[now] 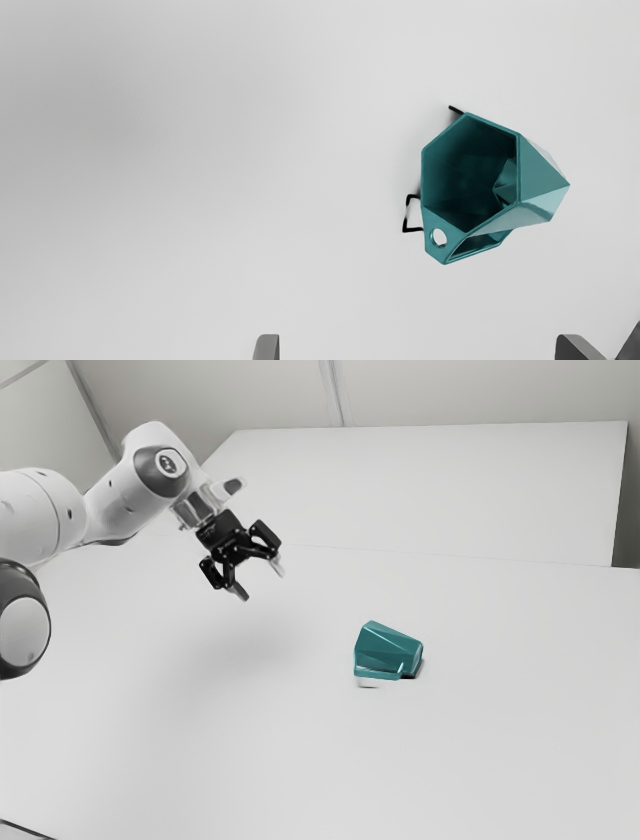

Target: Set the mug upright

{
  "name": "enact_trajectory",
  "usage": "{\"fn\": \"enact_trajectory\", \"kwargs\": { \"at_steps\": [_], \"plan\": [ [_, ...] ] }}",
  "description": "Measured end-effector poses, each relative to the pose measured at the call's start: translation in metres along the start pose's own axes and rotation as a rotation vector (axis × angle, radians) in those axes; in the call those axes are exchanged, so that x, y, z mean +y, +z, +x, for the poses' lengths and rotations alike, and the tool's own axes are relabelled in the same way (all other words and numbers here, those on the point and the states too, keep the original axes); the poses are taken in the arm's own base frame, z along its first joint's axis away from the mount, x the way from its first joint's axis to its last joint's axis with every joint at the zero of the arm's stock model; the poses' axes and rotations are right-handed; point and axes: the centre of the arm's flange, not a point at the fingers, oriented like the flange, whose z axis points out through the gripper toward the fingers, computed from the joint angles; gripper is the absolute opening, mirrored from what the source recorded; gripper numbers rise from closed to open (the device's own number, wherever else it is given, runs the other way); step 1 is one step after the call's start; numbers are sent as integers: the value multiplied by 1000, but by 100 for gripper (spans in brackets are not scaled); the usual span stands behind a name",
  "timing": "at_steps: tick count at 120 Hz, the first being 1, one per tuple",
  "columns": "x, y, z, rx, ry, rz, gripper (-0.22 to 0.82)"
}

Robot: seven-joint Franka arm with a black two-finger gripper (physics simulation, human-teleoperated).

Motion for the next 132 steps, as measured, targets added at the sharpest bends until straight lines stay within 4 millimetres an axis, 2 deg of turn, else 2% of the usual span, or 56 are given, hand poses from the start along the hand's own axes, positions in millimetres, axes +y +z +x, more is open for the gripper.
{"fn": "enact_trajectory", "kwargs": {
  "at_steps": [36,63,92,132],
  "plan": [
    [-11,58,25,-50,-55,-123,60],
    [-1,90,42,-25,-42,-168,60],
    [23,120,39,-39,-12,-221,60],
    [40,157,31,-87,-8,-265,60]
  ]
}}
